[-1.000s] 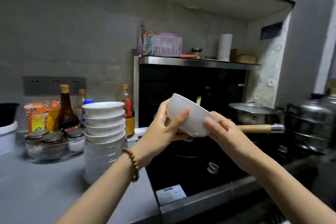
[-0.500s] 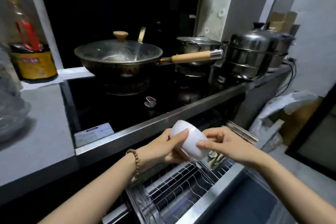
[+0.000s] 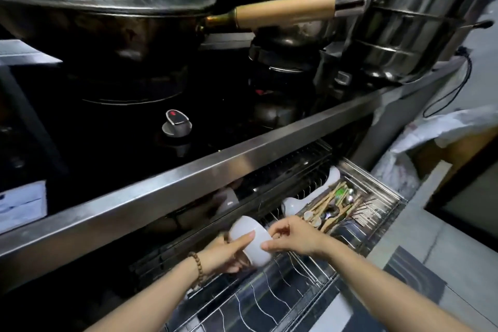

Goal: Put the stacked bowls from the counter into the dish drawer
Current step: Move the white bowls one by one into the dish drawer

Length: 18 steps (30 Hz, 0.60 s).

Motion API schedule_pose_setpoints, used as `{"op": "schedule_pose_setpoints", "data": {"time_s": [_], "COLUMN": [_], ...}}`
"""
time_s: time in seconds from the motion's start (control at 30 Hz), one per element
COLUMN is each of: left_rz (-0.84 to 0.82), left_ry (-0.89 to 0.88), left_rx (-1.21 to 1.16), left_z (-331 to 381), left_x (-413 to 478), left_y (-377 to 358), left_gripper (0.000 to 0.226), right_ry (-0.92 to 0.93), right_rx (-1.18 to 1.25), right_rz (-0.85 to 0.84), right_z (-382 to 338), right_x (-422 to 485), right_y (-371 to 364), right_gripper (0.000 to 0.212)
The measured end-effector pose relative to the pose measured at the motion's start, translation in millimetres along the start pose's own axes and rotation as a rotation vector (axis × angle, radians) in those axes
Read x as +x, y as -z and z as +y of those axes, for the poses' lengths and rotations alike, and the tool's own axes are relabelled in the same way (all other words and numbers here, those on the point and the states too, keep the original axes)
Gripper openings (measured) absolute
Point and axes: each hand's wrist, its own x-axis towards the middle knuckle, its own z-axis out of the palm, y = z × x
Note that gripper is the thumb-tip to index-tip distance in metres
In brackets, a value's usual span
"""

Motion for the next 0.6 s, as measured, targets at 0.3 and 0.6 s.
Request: {"op": "schedule_pose_setpoints", "data": {"time_s": [0.3, 0.6], "left_rz": [0.061, 0.127], "left_ry": [0.039, 0.013], "left_rx": [0.060, 0.131], "left_z": [-27.8, -42.1], "left_x": [73.6, 104.4], "left_y": [-7.2, -13.9], "left_gripper": [0.061, 0.071], "right_ry": [-0.123, -0.183], "right_rx": [0.035, 0.118], "right_rz": [-0.061, -0.049], "right_z": [55.0, 81.7], "right_x": [67.4, 84.0], "right_y": [9.9, 12.4], "right_gripper": [0.029, 0.025]}}
